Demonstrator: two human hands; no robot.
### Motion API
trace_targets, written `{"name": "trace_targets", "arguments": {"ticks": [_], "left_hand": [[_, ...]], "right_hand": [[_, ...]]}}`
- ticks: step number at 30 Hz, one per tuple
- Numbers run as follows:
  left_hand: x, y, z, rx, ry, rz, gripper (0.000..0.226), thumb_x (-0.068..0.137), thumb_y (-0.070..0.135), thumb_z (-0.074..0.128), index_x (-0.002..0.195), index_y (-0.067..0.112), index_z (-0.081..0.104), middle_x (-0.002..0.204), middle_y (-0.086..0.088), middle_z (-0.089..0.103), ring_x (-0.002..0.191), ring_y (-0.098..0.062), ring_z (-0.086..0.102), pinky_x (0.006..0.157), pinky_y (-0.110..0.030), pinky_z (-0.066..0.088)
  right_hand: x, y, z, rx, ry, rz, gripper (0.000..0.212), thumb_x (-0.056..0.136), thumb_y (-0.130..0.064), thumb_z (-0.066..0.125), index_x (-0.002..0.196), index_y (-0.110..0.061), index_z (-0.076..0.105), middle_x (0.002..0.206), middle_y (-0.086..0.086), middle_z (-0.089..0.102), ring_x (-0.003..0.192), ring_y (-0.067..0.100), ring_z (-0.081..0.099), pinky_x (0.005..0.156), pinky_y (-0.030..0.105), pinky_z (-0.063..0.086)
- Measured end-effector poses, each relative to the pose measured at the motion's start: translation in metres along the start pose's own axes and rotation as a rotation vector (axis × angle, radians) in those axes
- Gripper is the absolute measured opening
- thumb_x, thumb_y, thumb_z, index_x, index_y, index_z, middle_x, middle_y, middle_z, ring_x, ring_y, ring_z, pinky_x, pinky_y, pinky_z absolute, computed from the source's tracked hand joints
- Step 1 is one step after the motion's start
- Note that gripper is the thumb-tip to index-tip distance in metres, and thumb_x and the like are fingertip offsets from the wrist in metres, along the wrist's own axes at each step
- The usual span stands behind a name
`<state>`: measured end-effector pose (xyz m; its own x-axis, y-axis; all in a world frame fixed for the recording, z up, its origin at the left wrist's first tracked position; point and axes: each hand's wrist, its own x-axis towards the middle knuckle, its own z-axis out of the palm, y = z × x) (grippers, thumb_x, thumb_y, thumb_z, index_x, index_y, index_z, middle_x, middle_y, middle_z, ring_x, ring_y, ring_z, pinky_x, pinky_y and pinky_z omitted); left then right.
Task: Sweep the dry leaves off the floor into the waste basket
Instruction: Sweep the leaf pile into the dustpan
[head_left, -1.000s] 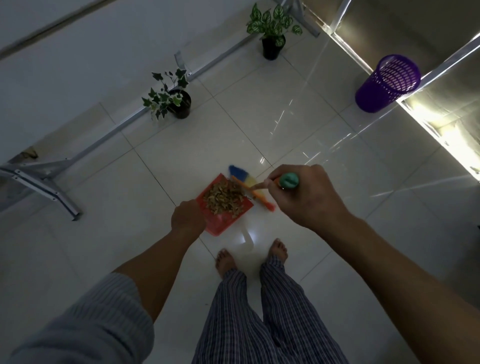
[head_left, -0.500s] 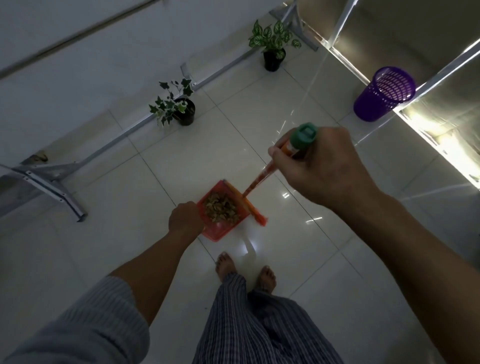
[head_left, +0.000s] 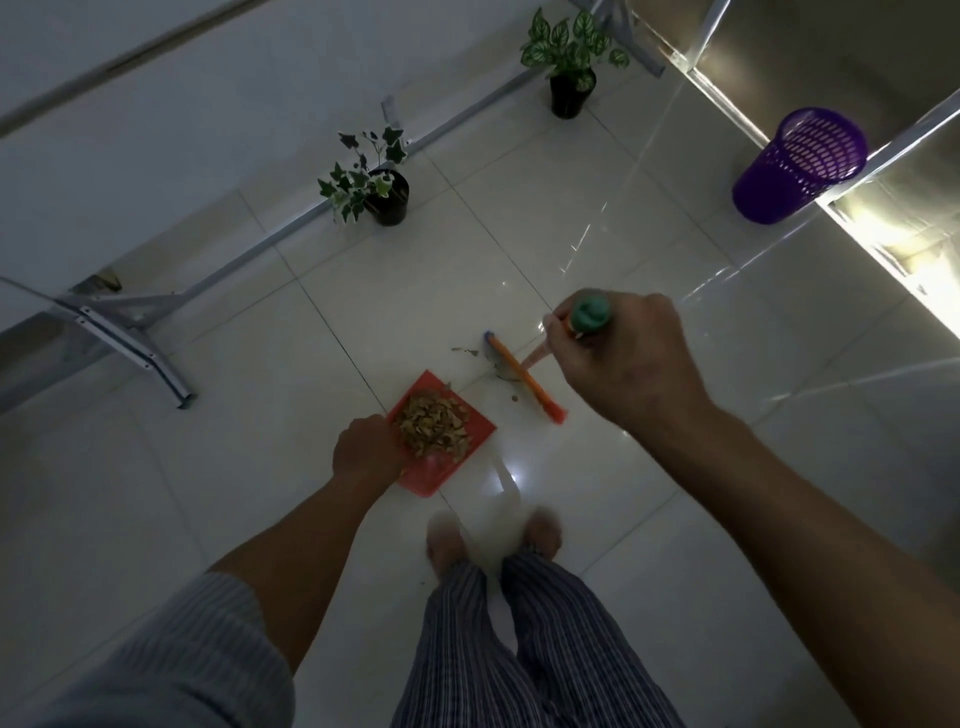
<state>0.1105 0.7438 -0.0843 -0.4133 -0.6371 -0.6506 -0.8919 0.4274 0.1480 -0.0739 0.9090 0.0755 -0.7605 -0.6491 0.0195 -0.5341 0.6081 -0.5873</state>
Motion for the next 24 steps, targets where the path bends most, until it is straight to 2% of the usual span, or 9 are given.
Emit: {"name": "trace_targets", "arguments": {"ticks": [3, 5, 8, 11, 15, 18, 24], "left_hand": [[-0.005, -0.007, 0.0, 0.002, 0.009, 0.023, 0.03, 0.082, 0.017, 0.061, 0.101, -0.006, 0.057, 0.107, -0.025, 0.059, 0.101, -0.04, 0.058, 0.079, -0.038, 0.048], [-0.003, -0.014, 0.002, 0.006, 0.025, 0.04, 0.03, 0.085, 0.016, 0.057, 0.104, -0.007, 0.057, 0.11, -0.026, 0.058, 0.102, -0.041, 0.057, 0.081, -0.038, 0.048], [0.003, -0.024, 0.004, -0.005, 0.044, 0.049, 0.026, 0.087, 0.013, 0.052, 0.105, -0.005, 0.058, 0.11, -0.025, 0.059, 0.1, -0.04, 0.059, 0.079, -0.036, 0.049], [0.007, -0.032, -0.002, -0.036, 0.021, 0.05, 0.026, 0.084, 0.019, 0.061, 0.099, -0.002, 0.059, 0.105, -0.021, 0.061, 0.097, -0.038, 0.06, 0.074, -0.034, 0.048], [0.011, -0.045, -0.003, -0.029, 0.002, 0.035, 0.038, 0.074, 0.029, 0.075, 0.096, 0.004, 0.058, 0.101, -0.016, 0.062, 0.093, -0.033, 0.061, 0.072, -0.032, 0.049], [0.01, -0.053, -0.004, -0.027, 0.014, 0.016, 0.038, 0.075, 0.029, 0.074, 0.098, 0.004, 0.057, 0.103, -0.016, 0.06, 0.094, -0.033, 0.06, 0.074, -0.034, 0.05], [0.011, -0.065, -0.006, -0.021, 0.014, -0.006, 0.032, 0.077, 0.016, 0.064, 0.104, 0.001, 0.055, 0.108, -0.019, 0.056, 0.1, -0.036, 0.058, 0.082, -0.037, 0.052]], "right_hand": [[-0.017, -0.014, 0.027, 0.046, -0.006, -0.011, 0.02, 0.092, -0.03, 0.064, 0.083, -0.015, 0.074, 0.069, 0.003, 0.073, 0.064, 0.024, 0.069, 0.071, 0.036, 0.058], [-0.023, -0.024, 0.039, 0.093, -0.023, 0.02, 0.022, 0.092, -0.032, 0.064, 0.082, -0.015, 0.075, 0.068, 0.002, 0.072, 0.063, 0.021, 0.067, 0.067, 0.039, 0.057], [-0.03, -0.039, 0.046, 0.128, -0.062, 0.063, 0.019, 0.092, -0.032, 0.065, 0.084, -0.02, 0.076, 0.069, -0.003, 0.072, 0.062, 0.014, 0.066, 0.063, 0.035, 0.056], [-0.03, -0.057, 0.041, 0.146, -0.092, 0.051, 0.013, 0.09, -0.031, 0.067, 0.087, -0.022, 0.077, 0.07, -0.006, 0.072, 0.063, 0.011, 0.067, 0.061, 0.034, 0.057], [-0.009, -0.079, 0.02, 0.081, -0.097, 0.004, 0.013, 0.09, -0.032, 0.068, 0.089, -0.021, 0.076, 0.074, -0.007, 0.072, 0.066, 0.006, 0.068, 0.066, 0.03, 0.06], [0.006, -0.087, 0.004, 0.032, -0.103, -0.016, 0.015, 0.09, -0.036, 0.067, 0.093, -0.023, 0.074, 0.076, -0.01, 0.07, 0.067, 0.004, 0.067, 0.067, 0.026, 0.059], [0.013, -0.097, 0.004, -0.016, -0.126, -0.043, 0.021, 0.09, -0.039, 0.064, 0.095, -0.02, 0.073, 0.078, -0.006, 0.071, 0.069, 0.008, 0.068, 0.068, 0.032, 0.061]]}}
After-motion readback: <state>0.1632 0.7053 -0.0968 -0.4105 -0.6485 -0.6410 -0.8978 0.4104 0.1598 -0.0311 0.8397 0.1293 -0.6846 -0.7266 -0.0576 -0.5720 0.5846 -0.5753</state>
